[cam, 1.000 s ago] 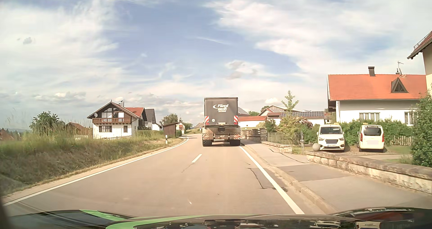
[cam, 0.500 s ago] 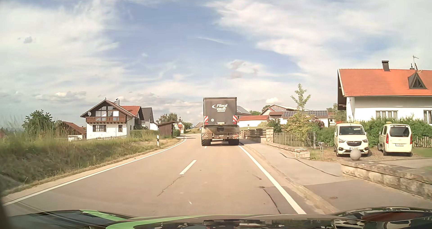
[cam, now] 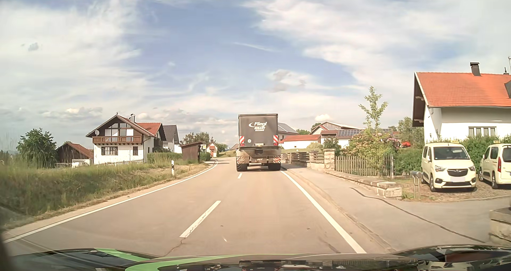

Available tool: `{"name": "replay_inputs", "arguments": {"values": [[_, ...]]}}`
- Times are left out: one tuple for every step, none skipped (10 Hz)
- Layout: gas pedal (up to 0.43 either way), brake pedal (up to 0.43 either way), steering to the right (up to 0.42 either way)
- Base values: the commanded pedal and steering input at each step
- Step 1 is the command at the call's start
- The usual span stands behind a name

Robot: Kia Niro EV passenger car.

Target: Follow the waypoints while adhering to traffic rules and regulations

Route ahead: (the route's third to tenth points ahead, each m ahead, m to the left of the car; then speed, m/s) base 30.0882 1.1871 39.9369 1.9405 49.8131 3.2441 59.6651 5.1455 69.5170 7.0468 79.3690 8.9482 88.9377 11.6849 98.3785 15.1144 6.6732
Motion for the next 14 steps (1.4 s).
{"name": "replay_inputs", "arguments": {"values": [[0.13,0.0,-0.004],[0.13,0.0,-0.005],[0.13,0.0,-0.005],[0.13,0.0,-0.005],[0.13,0.0,-0.006],[0.13,0.0,-0.007],[0.13,0.0,-0.007],[0.13,0.0,-0.007],[0.13,0.0,-0.007],[0.118,0.0,-0.007],[0.118,0.0,-0.007],[0.118,0.0,-0.007],[0.118,0.0,-0.007],[0.118,0.0,-0.007]]}}
